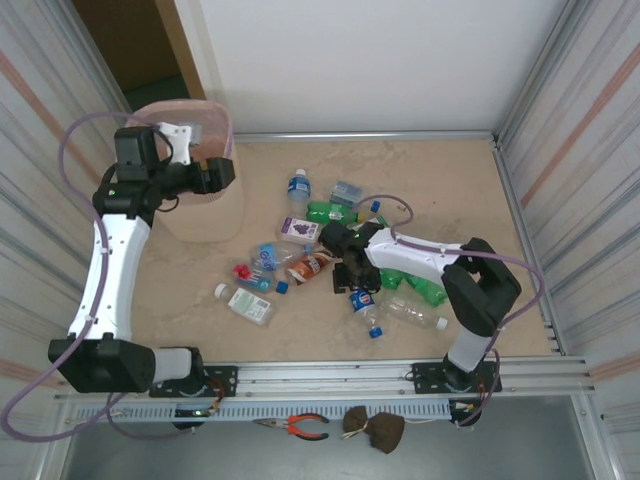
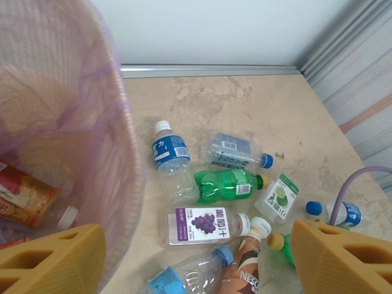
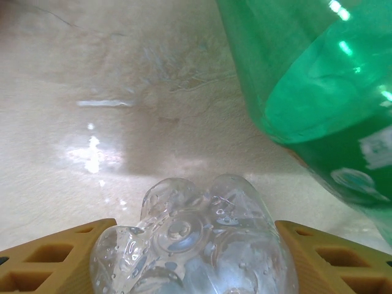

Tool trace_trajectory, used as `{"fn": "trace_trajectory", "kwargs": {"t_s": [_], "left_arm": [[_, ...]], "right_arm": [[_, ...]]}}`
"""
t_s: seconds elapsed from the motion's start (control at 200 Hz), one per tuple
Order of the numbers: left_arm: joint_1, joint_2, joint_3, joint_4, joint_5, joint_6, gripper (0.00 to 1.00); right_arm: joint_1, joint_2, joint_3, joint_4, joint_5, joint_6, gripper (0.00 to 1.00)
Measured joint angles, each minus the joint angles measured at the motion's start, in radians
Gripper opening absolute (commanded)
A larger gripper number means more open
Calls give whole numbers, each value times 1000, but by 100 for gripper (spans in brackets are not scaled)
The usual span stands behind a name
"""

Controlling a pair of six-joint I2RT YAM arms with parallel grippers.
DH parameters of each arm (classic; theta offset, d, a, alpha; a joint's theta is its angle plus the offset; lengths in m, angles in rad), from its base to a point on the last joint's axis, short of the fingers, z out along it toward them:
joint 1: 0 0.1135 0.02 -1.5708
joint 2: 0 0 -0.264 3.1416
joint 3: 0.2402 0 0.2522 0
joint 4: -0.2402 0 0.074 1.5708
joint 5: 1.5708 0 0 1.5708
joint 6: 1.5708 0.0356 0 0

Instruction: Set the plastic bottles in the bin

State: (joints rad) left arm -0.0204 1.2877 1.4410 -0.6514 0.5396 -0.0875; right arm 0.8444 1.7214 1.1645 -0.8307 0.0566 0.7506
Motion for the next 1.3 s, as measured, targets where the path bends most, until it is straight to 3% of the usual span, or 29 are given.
{"fn": "trace_trajectory", "kwargs": {"t_s": [0.261, 0.601, 0.982, 1.303], "left_arm": [[-101, -20, -30, 91, 48, 2, 80], [-334, -24, -30, 225, 135, 86, 82], [-472, -34, -120, 492, 337, 90, 84], [-585, 5, -120, 582, 429, 77, 85]], "right_arm": [[-37, -162, 90, -19, 0, -11, 56], [-163, -413, 181, 8, -2, -51, 58], [-217, -610, 188, 201, -95, -66, 60], [-216, -700, 187, 374, -225, -135, 61]]}}
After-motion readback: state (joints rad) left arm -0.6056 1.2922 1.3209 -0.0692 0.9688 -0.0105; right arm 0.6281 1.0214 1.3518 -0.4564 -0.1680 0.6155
